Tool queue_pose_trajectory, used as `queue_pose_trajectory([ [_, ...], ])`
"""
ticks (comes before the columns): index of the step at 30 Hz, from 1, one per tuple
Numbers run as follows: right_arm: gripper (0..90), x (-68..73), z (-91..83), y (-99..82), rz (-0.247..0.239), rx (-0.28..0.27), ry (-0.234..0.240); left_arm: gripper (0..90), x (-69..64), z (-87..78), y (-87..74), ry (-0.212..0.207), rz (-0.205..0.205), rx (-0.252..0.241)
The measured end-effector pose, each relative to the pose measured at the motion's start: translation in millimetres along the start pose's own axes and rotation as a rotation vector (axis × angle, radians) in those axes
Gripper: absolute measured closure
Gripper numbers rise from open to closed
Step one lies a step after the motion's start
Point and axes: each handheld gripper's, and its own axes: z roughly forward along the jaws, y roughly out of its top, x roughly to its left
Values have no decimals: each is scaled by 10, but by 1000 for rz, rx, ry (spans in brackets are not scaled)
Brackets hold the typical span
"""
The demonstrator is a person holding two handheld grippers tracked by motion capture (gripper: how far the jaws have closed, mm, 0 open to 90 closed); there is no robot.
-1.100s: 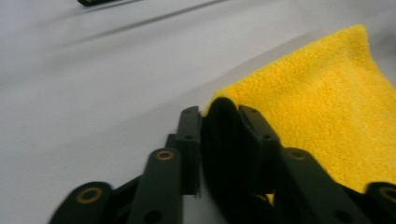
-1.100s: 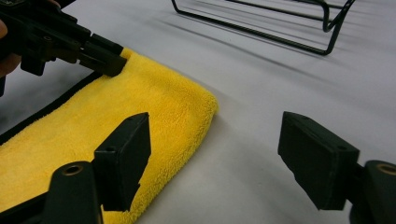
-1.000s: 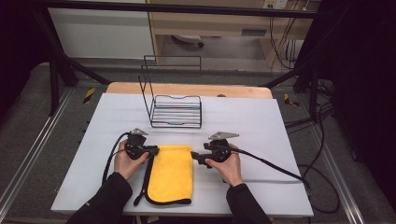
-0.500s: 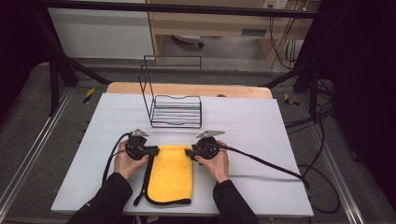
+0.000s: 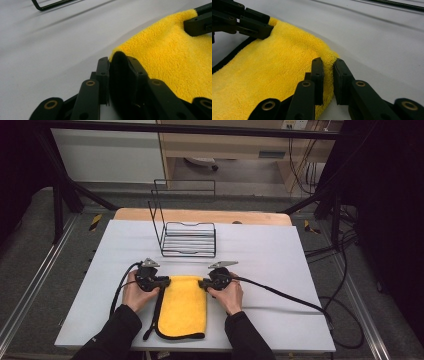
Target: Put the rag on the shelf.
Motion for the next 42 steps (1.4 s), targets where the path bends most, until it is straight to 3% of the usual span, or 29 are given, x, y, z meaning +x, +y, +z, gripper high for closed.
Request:
queue_pose_trajectory([
  [13,841,6,-26,11,7,-14,0,787,15,-34,1,-16,-32,-19],
  [19,841,39,-107,30,-12,-53,3,793,0,-145,6,-28,-32,-76],
  [34,840,142,-338,58,-53,-151,37,794,-111,-456,-3,-32,18,-185],
  [42,841,198,-461,73,-65,-189,49,794,-161,-552,8,-37,25,-215],
])
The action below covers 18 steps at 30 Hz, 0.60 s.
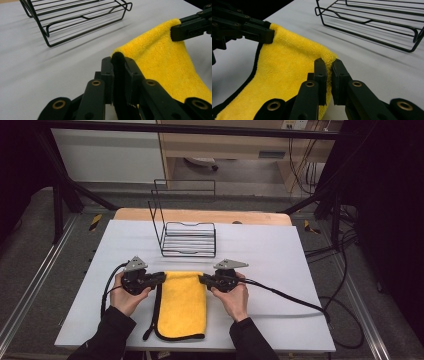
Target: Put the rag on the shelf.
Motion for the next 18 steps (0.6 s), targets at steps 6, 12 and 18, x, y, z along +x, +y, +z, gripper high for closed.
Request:
queue_pose_trajectory([
  [6,841,31,-91,38,-11,-29,5,795,-41,-88,55,-8,10,-33],
  [12,841,77,-188,110,-38,-60,3,795,-94,-184,116,-10,21,-69],
  [18,840,130,-285,206,-65,-102,-1,795,-154,-296,186,-1,41,-119],
])
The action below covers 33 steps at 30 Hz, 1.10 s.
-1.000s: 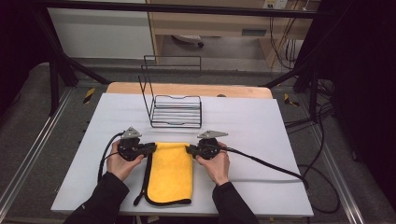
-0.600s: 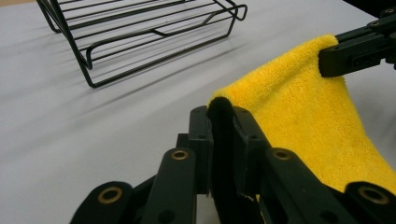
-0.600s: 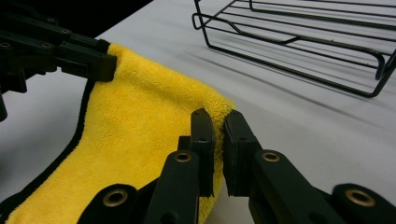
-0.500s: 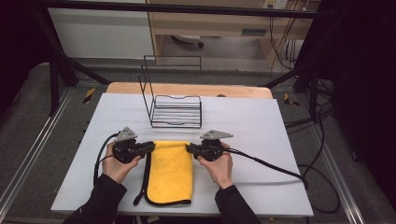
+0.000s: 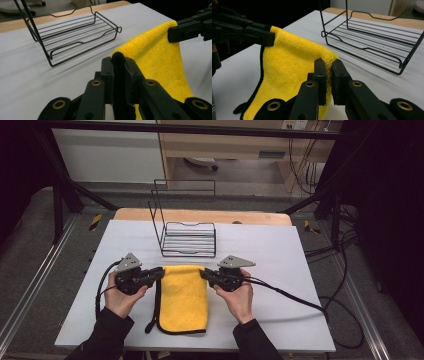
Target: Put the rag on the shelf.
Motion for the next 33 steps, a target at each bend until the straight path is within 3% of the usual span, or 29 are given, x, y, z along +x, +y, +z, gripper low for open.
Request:
queue_pose_trajectory([
  [14,841,71,-138,223,-43,-65,-7,795,-66,-138,168,13,26,-84],
  [33,841,92,-313,474,-87,-141,-29,795,-114,-174,374,28,49,-176],
])
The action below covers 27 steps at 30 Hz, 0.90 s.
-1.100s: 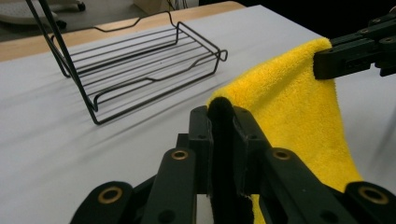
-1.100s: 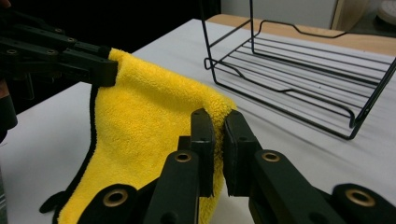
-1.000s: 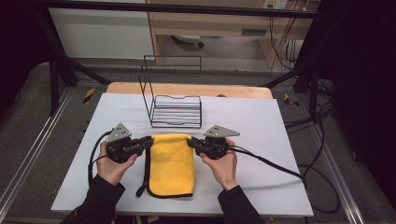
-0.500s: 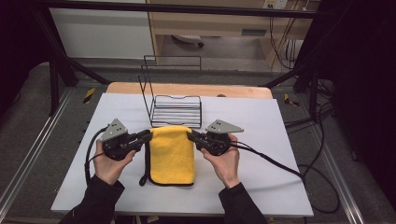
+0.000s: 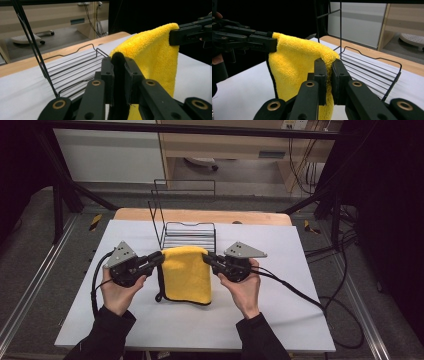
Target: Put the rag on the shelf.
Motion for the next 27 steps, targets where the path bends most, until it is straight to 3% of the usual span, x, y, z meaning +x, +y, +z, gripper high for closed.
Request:
queue_pose_trajectory([
  [27,841,-19,-72,364,-49,-114,-42,796,16,38,350,33,1,-144],
])
